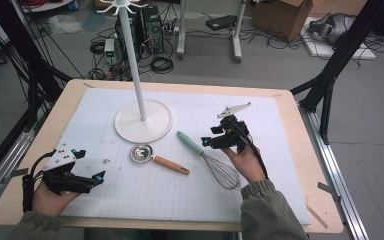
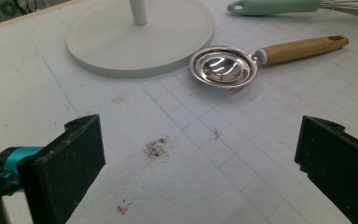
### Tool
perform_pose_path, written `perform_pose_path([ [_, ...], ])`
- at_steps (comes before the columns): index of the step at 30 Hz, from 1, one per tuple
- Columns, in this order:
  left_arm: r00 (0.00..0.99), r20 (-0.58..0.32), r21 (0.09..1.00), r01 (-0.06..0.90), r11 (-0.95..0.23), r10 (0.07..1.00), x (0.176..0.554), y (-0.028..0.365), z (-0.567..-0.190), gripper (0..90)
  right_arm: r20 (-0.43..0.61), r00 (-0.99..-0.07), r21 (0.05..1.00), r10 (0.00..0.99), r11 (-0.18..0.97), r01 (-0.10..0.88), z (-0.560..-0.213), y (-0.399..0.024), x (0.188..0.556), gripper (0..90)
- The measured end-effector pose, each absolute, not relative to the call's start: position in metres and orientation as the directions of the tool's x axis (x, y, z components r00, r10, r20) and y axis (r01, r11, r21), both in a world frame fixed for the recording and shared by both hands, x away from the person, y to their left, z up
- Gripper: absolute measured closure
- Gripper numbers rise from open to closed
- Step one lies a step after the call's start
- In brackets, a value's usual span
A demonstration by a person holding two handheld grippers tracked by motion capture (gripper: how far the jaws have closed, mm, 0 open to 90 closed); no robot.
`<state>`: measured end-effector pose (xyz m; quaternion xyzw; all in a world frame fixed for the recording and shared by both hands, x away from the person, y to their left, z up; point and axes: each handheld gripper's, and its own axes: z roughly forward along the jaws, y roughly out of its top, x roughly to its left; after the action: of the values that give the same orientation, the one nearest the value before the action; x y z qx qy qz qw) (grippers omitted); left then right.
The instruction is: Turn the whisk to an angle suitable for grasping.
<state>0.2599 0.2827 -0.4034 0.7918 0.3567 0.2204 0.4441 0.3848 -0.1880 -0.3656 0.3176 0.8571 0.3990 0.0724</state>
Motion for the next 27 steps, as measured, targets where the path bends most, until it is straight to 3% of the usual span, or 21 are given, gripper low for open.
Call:
perform_pose_path([
  [27, 0.649, 0.028, 0.861, 0.370, -0.348, 0.760, 0.261, 0.283, -0.404, 1.8, 0.199, -0.774, 0.621, 0.601, 0.534, 0.574, -0.391, -0.167, 0.401, 50.4],
])
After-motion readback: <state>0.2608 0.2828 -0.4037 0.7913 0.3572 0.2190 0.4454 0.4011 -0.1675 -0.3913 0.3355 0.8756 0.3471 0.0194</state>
